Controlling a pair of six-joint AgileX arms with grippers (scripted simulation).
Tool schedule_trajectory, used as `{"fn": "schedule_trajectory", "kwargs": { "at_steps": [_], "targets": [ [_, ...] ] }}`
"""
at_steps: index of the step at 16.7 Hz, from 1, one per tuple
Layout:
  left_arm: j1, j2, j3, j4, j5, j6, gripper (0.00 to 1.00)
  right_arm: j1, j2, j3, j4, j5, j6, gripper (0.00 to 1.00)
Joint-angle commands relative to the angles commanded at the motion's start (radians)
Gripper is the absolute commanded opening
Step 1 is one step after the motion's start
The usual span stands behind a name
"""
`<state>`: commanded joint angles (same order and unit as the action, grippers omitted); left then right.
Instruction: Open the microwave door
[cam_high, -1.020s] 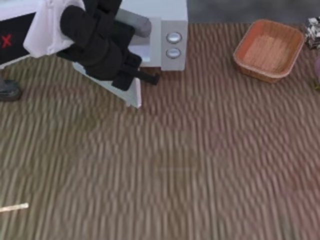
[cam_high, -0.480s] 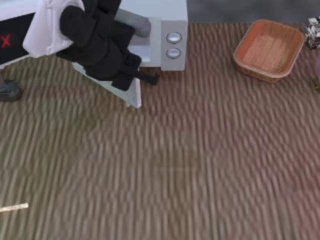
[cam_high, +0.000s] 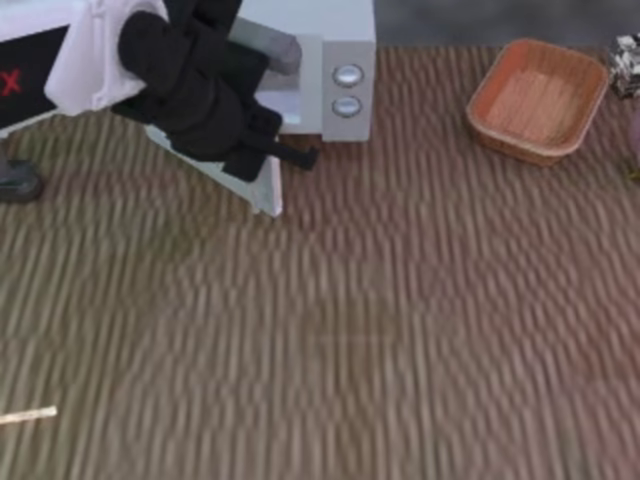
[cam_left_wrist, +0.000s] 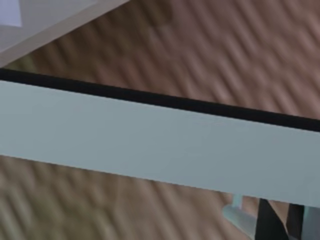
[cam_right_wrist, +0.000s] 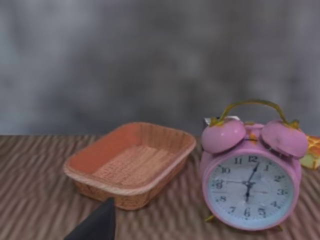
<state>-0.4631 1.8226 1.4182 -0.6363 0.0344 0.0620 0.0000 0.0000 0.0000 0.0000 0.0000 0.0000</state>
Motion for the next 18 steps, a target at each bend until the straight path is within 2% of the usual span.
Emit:
{"fn": "schedule_trajectory", "kwargs": {
  "at_steps": [6, 13, 18],
  "targets": [
    [-0.004, 0.002, -0.005, 0.0, 0.008, 0.0, 0.0, 0.0, 0.0, 0.0, 0.0, 0.0, 0.0, 1.0],
    [0.051, -0.057, -0.073, -0.001, 0.084, 0.146, 0.0, 0.0, 0.0, 0.0, 0.0, 0.0, 0.0, 1.0],
    [0.055, -0.063, -0.076, 0.0, 0.089, 0.155, 0.0, 0.0, 0.0, 0.0, 0.0, 0.0, 0.0, 1.0]
  ]
}}
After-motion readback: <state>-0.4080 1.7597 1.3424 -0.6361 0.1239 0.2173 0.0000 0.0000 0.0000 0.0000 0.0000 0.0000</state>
